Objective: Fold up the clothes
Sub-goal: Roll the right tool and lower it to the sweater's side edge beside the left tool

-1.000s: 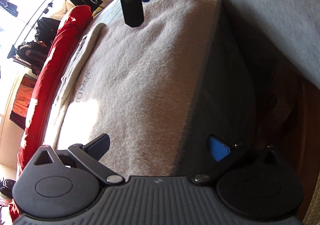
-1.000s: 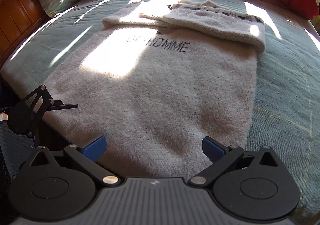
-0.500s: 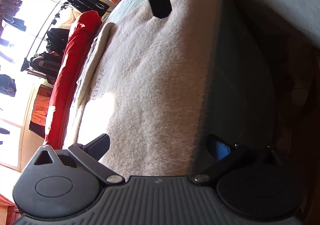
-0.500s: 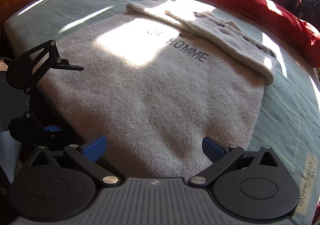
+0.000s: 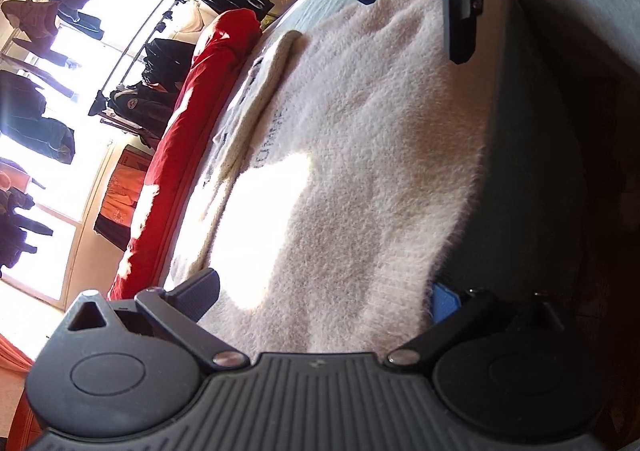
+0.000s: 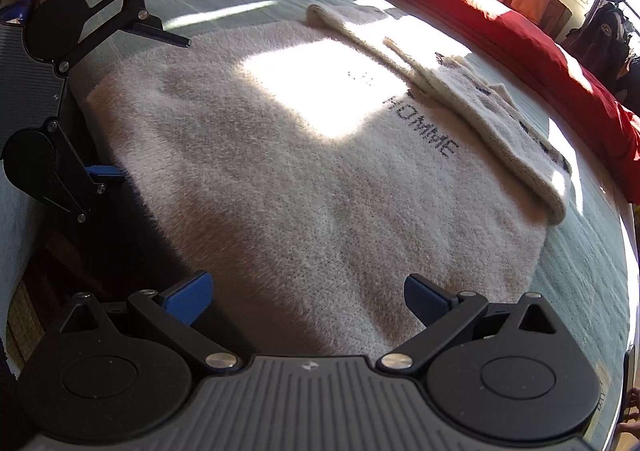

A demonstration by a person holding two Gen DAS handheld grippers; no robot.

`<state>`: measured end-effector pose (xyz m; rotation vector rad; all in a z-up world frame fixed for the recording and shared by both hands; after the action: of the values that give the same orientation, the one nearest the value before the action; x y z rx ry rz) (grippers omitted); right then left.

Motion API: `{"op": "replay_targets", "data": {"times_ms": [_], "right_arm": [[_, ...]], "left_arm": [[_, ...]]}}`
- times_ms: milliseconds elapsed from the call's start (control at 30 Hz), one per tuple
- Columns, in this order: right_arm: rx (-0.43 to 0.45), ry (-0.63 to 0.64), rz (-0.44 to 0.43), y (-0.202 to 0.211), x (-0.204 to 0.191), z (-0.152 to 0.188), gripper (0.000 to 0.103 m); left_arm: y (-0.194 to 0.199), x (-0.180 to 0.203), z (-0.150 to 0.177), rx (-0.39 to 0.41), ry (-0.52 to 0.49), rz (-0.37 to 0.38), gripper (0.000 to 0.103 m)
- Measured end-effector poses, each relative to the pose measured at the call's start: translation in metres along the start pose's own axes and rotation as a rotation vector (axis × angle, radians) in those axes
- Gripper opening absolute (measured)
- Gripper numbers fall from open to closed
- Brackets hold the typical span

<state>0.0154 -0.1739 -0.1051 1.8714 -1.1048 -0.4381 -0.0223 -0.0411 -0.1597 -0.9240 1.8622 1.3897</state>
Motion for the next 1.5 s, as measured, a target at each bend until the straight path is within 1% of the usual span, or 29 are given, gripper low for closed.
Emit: {"op": "replay_targets", "data": {"times_ms": [67, 267, 367, 467, 600, 667, 767, 867, 1000, 1100, 1167, 1233, 1400, 1500], "right_arm": [[0.009, 0.027, -0.021, -0.004, -0.012, -0.005, 0.103], [0.039, 0.151, -0.066, -0.023, -0.058, -0.022, 0.103], [0.032, 0.214, -0.045, -0.040, -0.076, -0.024, 0.103], [0.031, 0.252, 0.023, -0.056, -0.082, -0.020, 0.103], [0.020, 0.258, 0.148, -0.061, -0.062, -0.012, 0.103], [0.018, 0.250, 0.178, -0.054, -0.045, -0.007, 0.103], [0.012, 0.254, 0.246, -0.046, -0.026, 0.002, 0.103], [-0.005, 0.243, 0.297, -0.039, -0.009, 0.015, 0.103], [-0.029, 0.271, 0.349, -0.038, -0.002, 0.033, 0.103], [-0.045, 0.256, 0.361, -0.041, 0.004, 0.041, 0.103], [-0.039, 0.243, 0.361, -0.041, 0.004, 0.039, 0.103], [-0.014, 0.258, 0.366, -0.041, -0.002, 0.034, 0.103], [0.078, 0.314, 0.347, -0.038, -0.029, 0.010, 0.103], [0.075, 0.341, 0.350, -0.039, -0.032, 0.007, 0.103]], "left_arm": [[0.002, -0.005, 0.000, -0.001, 0.021, -0.004, 0.102], [0.004, -0.012, -0.002, 0.010, 0.036, -0.007, 0.102], [0.004, -0.016, 0.000, 0.015, 0.048, 0.008, 0.102], [0.004, -0.017, 0.002, 0.018, 0.049, 0.021, 0.102], [0.005, -0.019, 0.000, 0.022, 0.038, 0.018, 0.102], [0.004, -0.021, 0.001, 0.016, 0.058, 0.022, 0.102], [0.003, -0.020, 0.003, 0.005, 0.069, 0.024, 0.102], [0.002, -0.013, 0.006, -0.013, 0.038, 0.025, 0.102], [0.000, -0.009, 0.017, -0.049, -0.002, 0.019, 0.102], [-0.003, -0.009, 0.027, -0.087, -0.014, 0.016, 0.102], [-0.003, -0.011, 0.030, -0.097, -0.009, 0.017, 0.102], [-0.005, -0.012, 0.022, -0.081, -0.009, 0.017, 0.102], [-0.011, -0.010, -0.003, -0.027, -0.025, 0.020, 0.102], [-0.013, -0.006, -0.007, -0.013, -0.053, 0.027, 0.102]]}}
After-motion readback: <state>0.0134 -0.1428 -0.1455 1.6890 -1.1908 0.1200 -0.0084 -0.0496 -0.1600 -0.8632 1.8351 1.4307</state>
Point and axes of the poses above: each gripper's, at about its wrist camera, not at the fingertips, and y roughly against the way its jaws point, x to its right, z to its underside, the point moved 1 cm from there along -y, roughly the way its jaws point, and after that the axes turned 9 degrees about -y, right-handed, at the moved point
